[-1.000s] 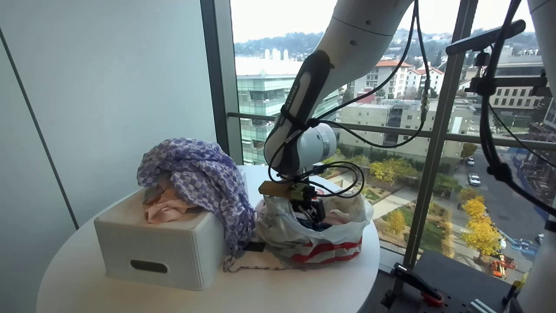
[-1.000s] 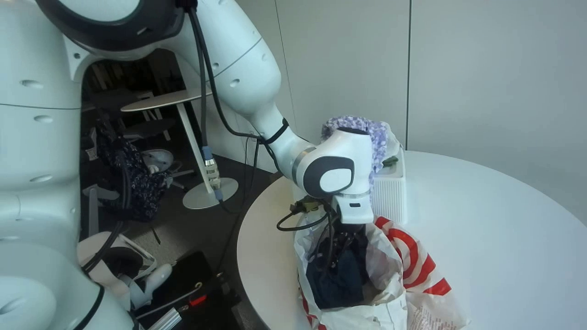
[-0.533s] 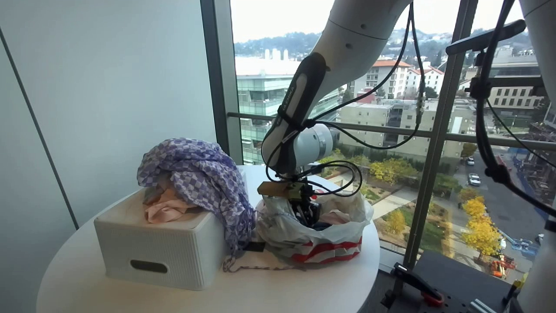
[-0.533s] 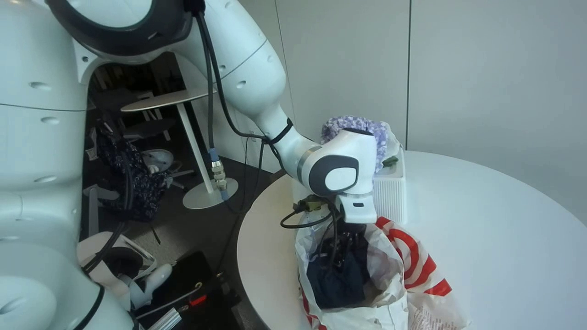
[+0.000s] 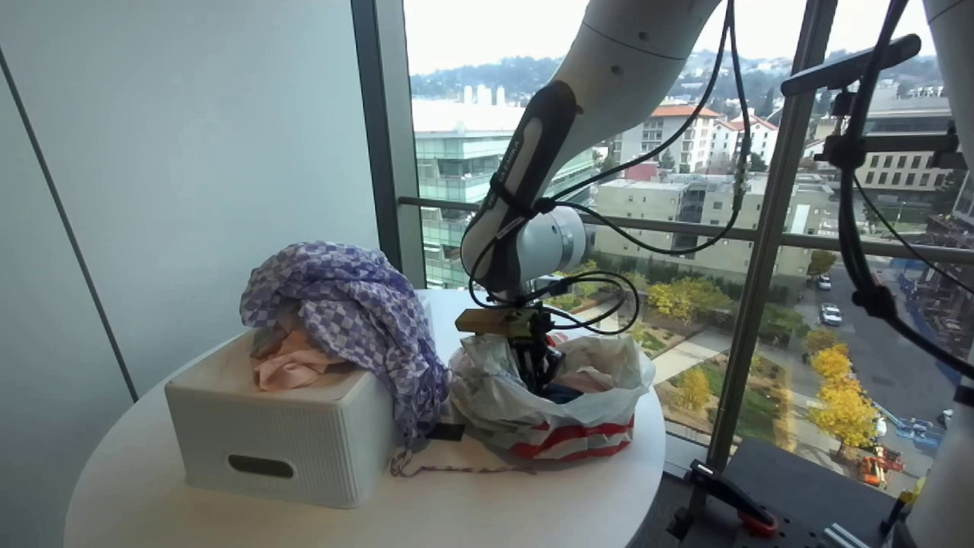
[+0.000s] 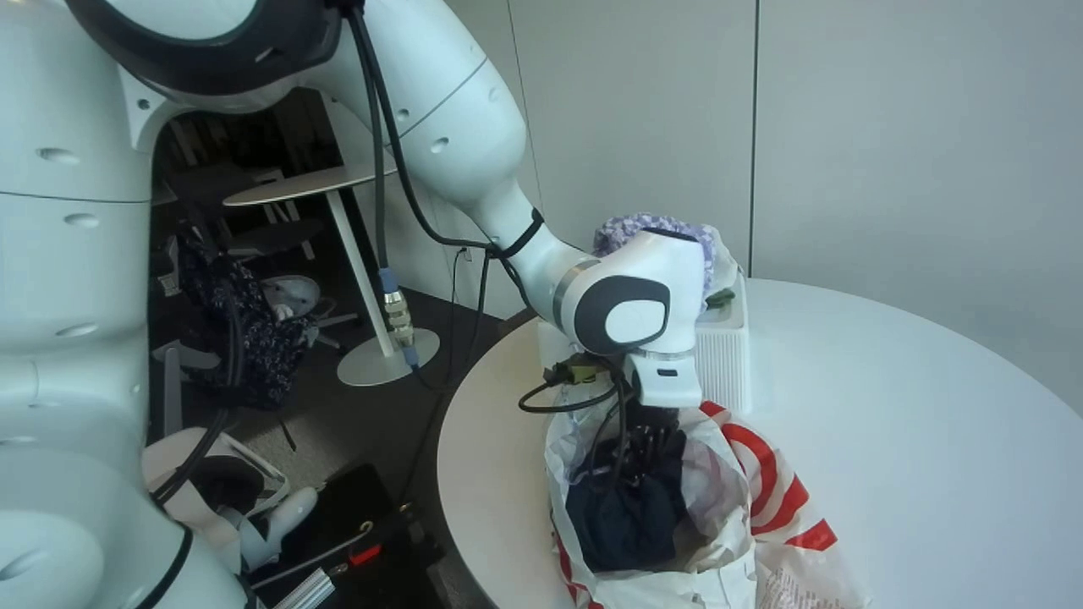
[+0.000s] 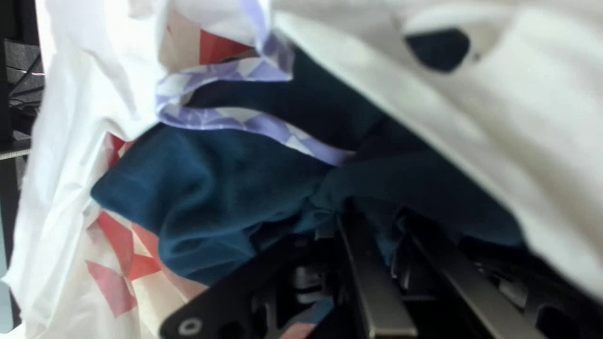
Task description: Put the peach, the purple and the blue shirts on the basket
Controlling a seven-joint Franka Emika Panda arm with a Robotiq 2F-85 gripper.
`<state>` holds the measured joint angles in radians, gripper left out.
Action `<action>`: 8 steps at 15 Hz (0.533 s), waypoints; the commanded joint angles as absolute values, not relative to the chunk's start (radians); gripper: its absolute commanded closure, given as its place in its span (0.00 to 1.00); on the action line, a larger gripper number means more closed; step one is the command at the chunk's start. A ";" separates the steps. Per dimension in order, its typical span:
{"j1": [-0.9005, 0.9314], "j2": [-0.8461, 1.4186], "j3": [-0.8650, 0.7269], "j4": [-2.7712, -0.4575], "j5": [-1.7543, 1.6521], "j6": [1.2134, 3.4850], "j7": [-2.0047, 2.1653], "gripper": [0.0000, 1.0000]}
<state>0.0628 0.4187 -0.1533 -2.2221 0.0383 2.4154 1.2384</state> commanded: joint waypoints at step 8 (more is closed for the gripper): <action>0.070 0.128 -0.241 -2.272 -0.337 1.991 1.668 0.90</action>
